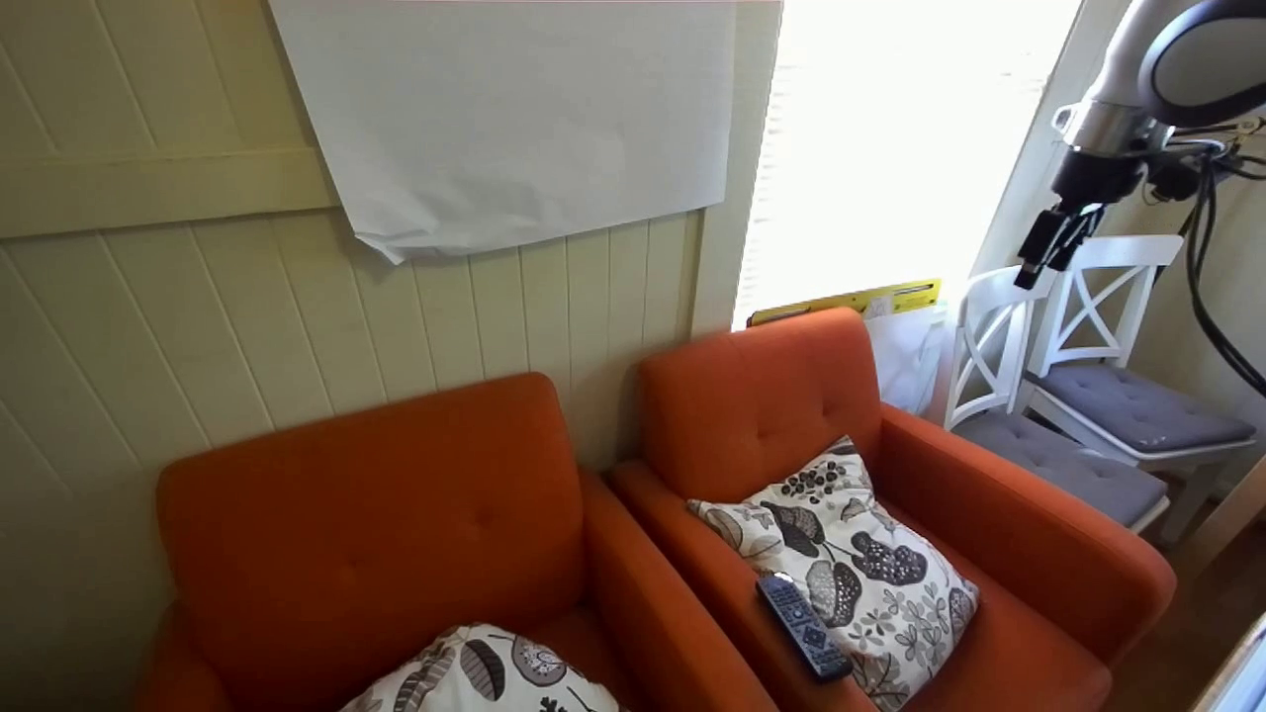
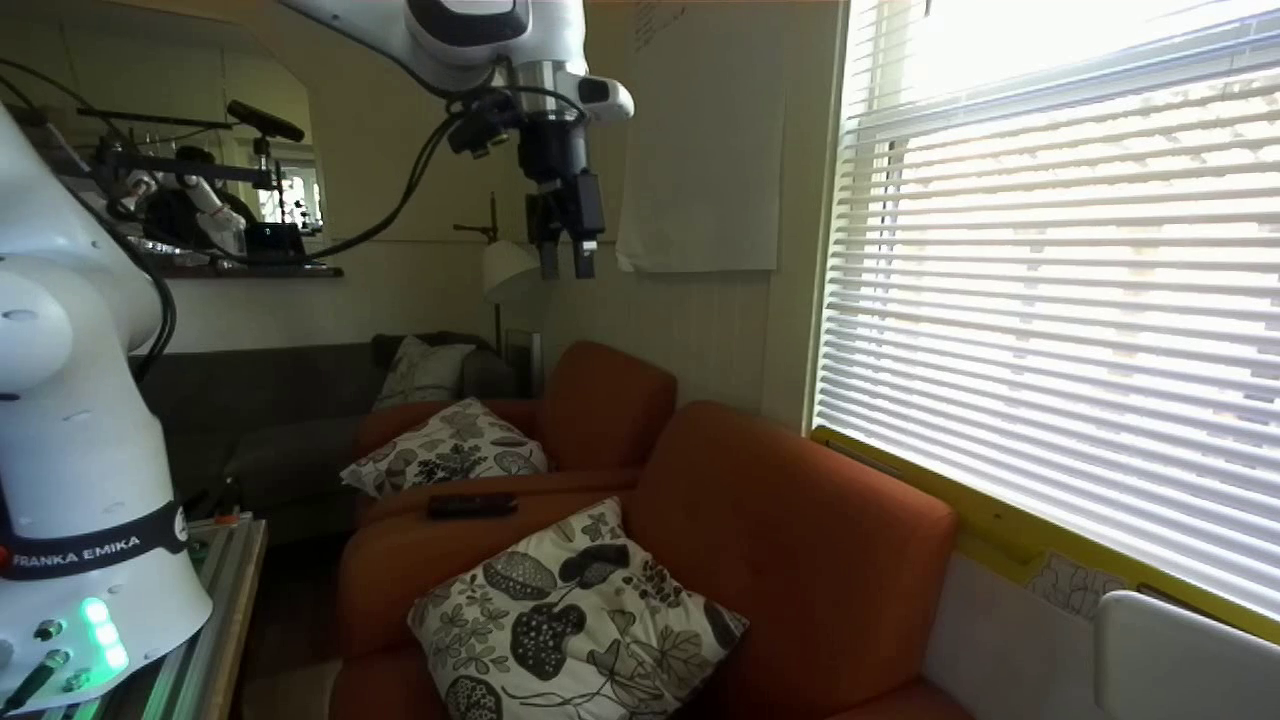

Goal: Put the pillow upright

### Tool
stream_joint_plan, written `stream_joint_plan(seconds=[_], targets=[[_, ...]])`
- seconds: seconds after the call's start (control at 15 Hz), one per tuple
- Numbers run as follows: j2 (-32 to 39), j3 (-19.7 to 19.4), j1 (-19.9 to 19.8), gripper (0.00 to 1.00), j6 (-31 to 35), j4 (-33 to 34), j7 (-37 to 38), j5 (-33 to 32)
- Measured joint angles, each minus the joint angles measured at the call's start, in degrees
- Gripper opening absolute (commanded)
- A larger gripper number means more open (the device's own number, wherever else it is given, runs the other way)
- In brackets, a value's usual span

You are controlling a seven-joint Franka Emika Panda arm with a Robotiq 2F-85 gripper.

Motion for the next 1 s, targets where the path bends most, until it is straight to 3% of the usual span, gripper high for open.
stream_joint_plan(seconds=[0.8, 1.0], targets=[[21.3, 2.9, 2.1, 1.00, 24.9, 0.7, 1.9, 4.6], [27.8, 2.8, 1.7, 1.00, 26.8, 2.6, 7.1, 4.6]])
